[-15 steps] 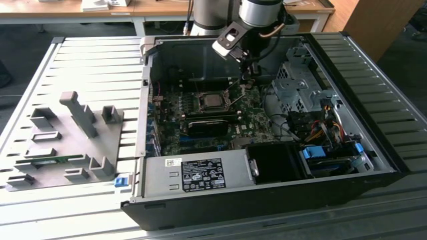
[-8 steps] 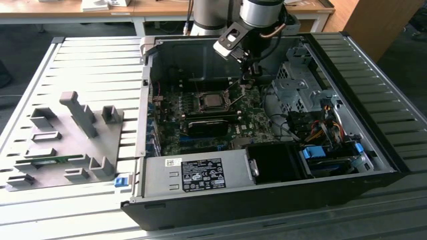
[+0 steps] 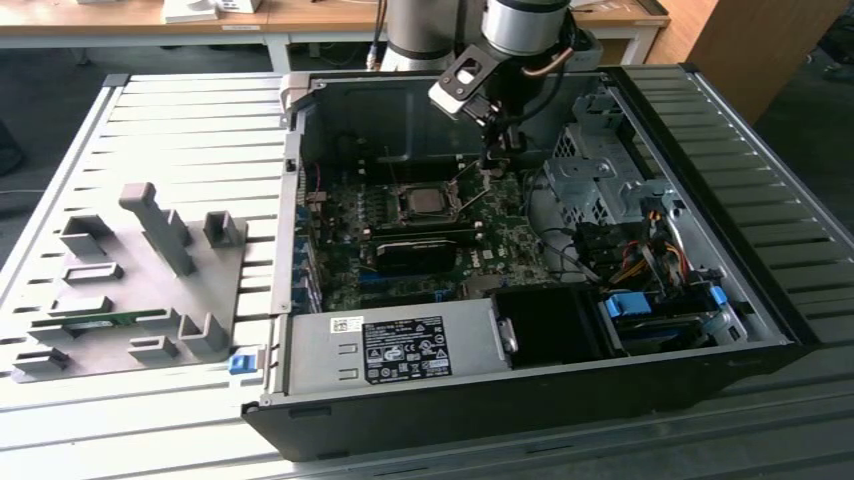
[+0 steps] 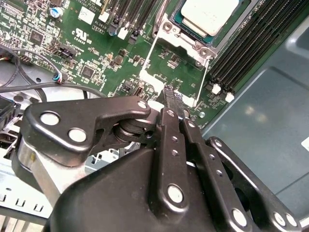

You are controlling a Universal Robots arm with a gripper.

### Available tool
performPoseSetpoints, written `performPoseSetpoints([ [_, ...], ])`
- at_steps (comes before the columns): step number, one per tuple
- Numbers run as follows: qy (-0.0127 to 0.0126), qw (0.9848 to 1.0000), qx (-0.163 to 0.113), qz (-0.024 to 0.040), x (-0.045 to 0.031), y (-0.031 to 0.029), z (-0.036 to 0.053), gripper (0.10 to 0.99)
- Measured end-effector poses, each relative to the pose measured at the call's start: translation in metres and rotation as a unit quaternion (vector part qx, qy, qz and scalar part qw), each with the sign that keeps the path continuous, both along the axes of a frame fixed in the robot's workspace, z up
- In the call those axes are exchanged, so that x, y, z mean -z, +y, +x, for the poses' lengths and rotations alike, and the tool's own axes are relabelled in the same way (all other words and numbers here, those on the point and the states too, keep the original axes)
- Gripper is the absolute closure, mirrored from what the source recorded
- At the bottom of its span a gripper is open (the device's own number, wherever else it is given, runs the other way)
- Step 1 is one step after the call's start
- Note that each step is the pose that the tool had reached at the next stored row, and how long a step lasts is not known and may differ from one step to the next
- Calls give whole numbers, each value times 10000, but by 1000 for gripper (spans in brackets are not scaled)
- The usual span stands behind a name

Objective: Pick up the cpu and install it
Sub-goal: 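Close the cpu cover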

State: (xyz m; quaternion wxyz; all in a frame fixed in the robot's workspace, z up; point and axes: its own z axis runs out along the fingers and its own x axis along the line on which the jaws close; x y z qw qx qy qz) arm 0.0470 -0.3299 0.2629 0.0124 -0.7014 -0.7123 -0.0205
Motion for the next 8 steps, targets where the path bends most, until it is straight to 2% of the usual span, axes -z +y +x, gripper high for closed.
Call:
performPoseSetpoints([
  [8,0,10000,0,0,11,0,26,980],
])
